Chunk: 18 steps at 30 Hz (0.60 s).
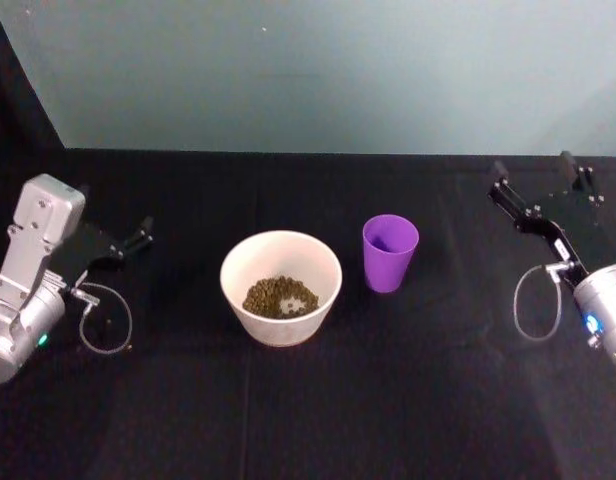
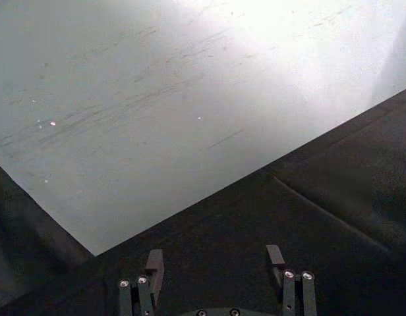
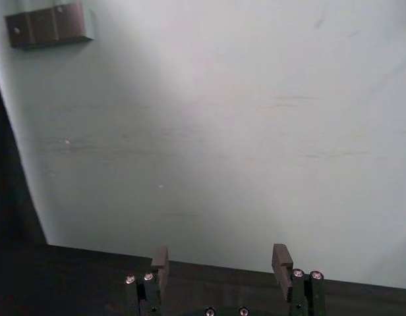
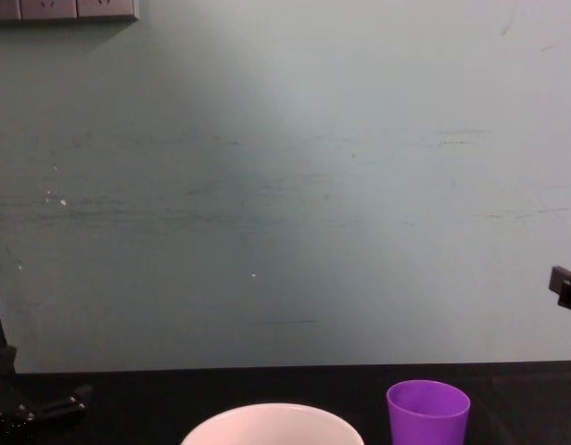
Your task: Pick up the cup and pour the mung beans from the cup into the bowl.
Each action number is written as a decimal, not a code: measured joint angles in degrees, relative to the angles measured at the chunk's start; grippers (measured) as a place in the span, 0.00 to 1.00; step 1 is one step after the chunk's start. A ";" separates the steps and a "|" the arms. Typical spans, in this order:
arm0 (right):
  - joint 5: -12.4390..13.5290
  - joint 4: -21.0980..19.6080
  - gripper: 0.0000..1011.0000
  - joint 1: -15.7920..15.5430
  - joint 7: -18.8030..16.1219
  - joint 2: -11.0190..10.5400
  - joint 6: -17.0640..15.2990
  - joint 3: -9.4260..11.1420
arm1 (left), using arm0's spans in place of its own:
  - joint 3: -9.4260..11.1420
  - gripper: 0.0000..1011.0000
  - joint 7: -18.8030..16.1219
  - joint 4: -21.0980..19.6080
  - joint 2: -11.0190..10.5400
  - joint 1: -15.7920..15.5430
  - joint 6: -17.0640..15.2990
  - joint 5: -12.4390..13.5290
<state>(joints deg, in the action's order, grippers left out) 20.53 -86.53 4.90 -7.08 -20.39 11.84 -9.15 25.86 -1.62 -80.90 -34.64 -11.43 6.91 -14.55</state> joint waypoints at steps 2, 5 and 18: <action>-0.51 1.18 0.99 0.40 -0.02 0.26 0.58 0.08 | 0.00 1.00 0.00 0.00 0.00 0.00 0.00 0.00; -1.33 3.69 0.99 1.36 -1.04 0.74 1.55 -0.09 | 0.00 1.00 0.00 0.00 0.00 0.00 0.00 0.00; -0.87 5.34 0.99 1.92 -4.88 0.68 2.91 -0.70 | 0.00 1.00 0.00 0.00 0.00 0.00 0.00 0.00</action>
<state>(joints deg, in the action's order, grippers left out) 19.66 -81.19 6.82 -11.96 -19.71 14.75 -9.85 25.86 -1.62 -80.90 -34.65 -11.43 6.91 -14.55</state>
